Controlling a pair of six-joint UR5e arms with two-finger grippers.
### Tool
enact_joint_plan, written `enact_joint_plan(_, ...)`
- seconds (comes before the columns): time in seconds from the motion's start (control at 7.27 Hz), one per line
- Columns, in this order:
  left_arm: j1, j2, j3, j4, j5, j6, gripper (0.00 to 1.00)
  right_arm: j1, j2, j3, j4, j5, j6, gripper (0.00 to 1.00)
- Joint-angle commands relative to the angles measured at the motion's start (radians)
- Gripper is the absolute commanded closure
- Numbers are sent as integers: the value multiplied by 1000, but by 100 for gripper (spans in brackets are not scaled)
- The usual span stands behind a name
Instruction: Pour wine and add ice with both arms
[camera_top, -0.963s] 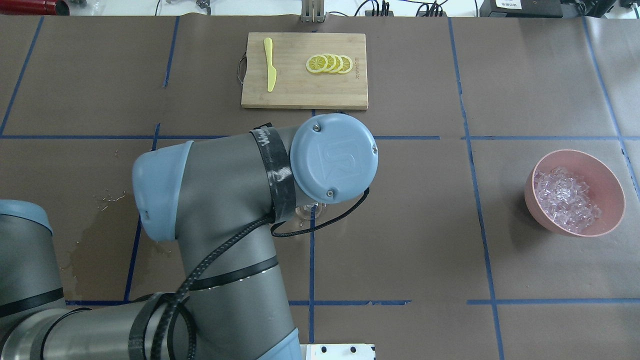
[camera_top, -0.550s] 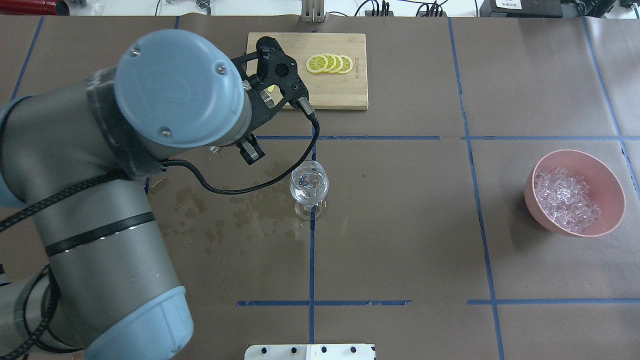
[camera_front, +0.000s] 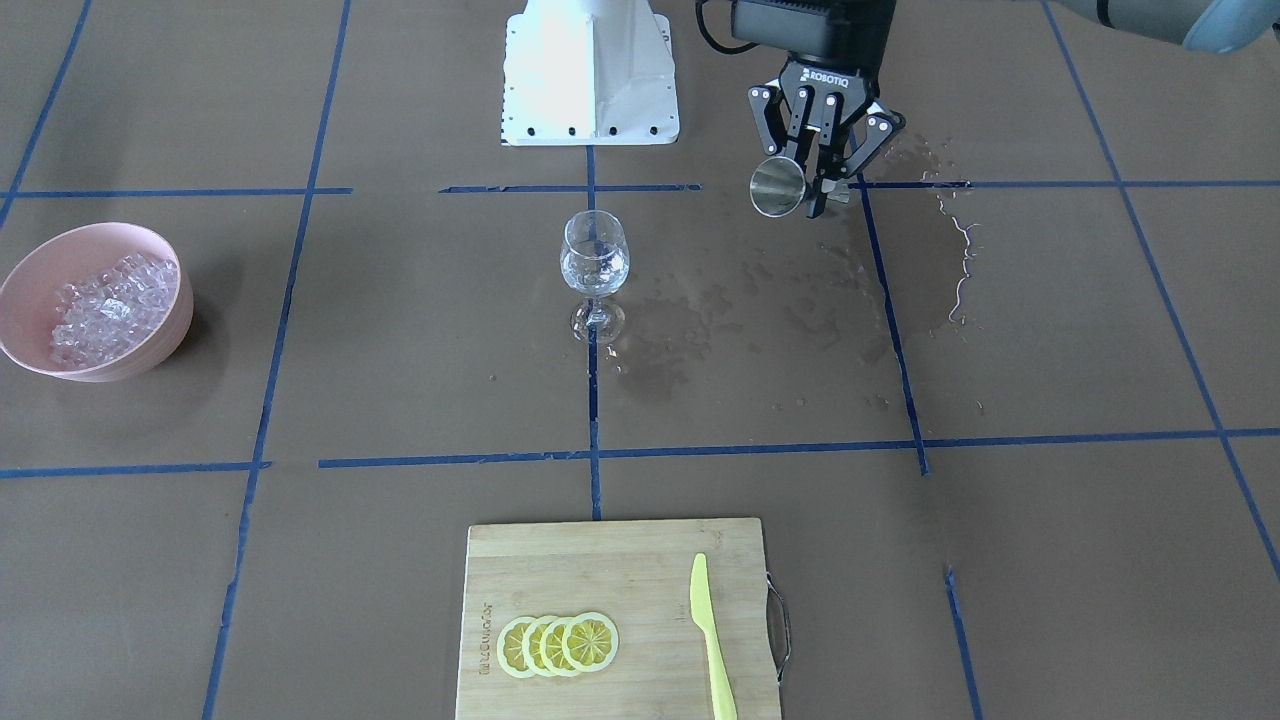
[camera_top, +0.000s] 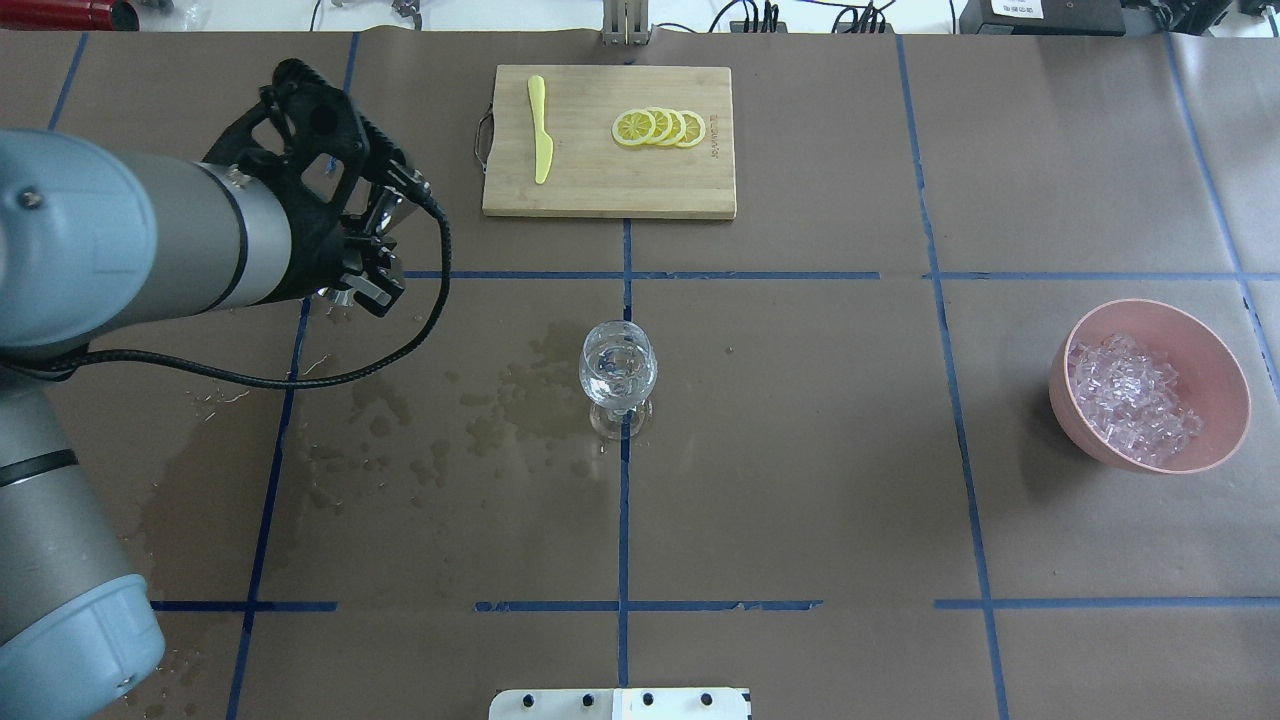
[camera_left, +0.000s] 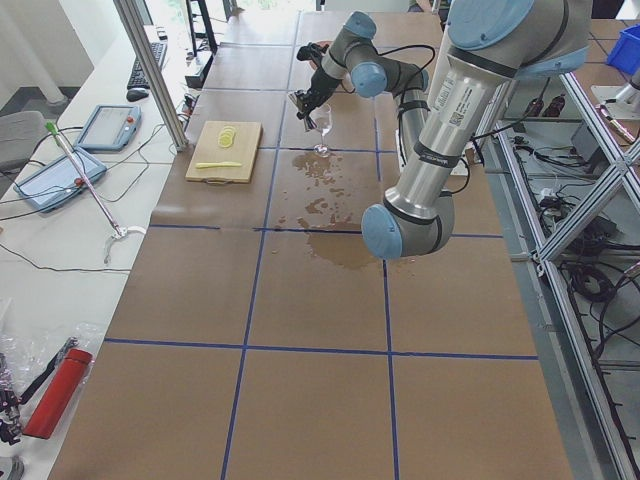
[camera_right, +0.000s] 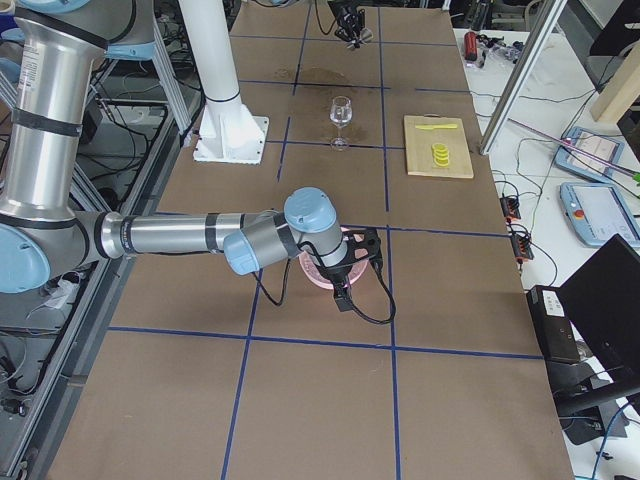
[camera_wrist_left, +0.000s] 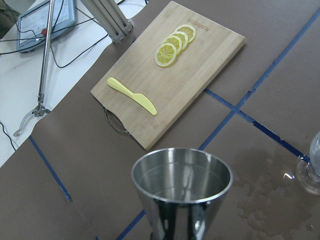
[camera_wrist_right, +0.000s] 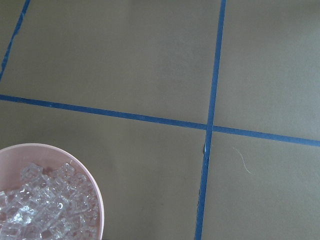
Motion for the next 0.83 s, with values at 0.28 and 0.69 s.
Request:
enact_joint_plan(0.28, 19, 409, -14, -562, 162, -216, 100, 1, 0, 1, 2, 0, 0, 0)
enact_joint_plan(0.69, 55, 586, 229, -1099, 353, -270, 100, -1, 0, 1, 2, 0, 0, 0)
